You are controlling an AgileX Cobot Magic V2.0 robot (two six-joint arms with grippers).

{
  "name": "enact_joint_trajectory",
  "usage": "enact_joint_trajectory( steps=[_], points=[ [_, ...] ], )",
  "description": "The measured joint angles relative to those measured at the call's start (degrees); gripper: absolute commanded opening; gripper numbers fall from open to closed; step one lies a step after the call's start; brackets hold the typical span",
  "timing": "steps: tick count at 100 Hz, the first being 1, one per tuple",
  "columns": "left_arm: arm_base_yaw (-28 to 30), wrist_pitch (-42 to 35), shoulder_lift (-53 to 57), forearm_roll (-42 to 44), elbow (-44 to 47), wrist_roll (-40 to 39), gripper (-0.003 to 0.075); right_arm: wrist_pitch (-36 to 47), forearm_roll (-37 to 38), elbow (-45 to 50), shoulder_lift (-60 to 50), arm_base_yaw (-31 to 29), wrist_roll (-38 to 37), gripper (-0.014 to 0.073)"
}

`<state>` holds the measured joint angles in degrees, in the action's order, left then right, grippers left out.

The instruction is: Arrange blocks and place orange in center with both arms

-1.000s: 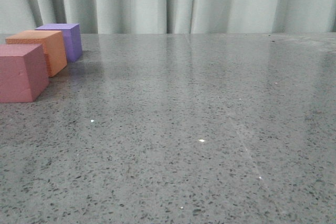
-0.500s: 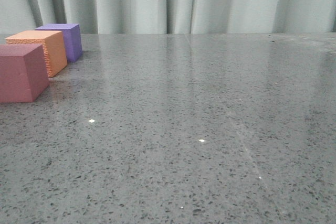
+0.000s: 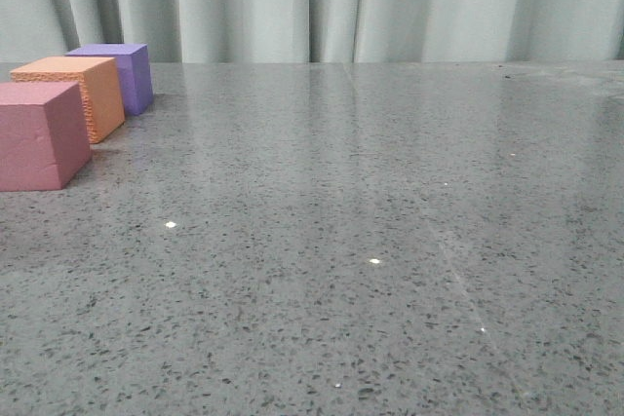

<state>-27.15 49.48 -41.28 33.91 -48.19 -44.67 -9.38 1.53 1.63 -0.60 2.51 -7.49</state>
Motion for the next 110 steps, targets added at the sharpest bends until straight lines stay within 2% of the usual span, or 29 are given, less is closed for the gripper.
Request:
enact_joint_trajectory(
  steps=[75,87,110],
  points=[
    [0.0,-0.6,0.8,4.1,0.1,1.2,-0.0019,0.0,0.0,0.0,0.0,0.0,0.0,-0.0067],
    [1.2,-6.4,2.2,1.5,0.9,7.8,-0.0019,0.0,0.0,0.0,0.0,0.0,0.0,-0.0067],
    [9.0,-26.0,8.7,-5.5,10.2,21.7,-0.0019,0.0,0.0,0.0,0.0,0.0,0.0,-0.0067]
  ],
)
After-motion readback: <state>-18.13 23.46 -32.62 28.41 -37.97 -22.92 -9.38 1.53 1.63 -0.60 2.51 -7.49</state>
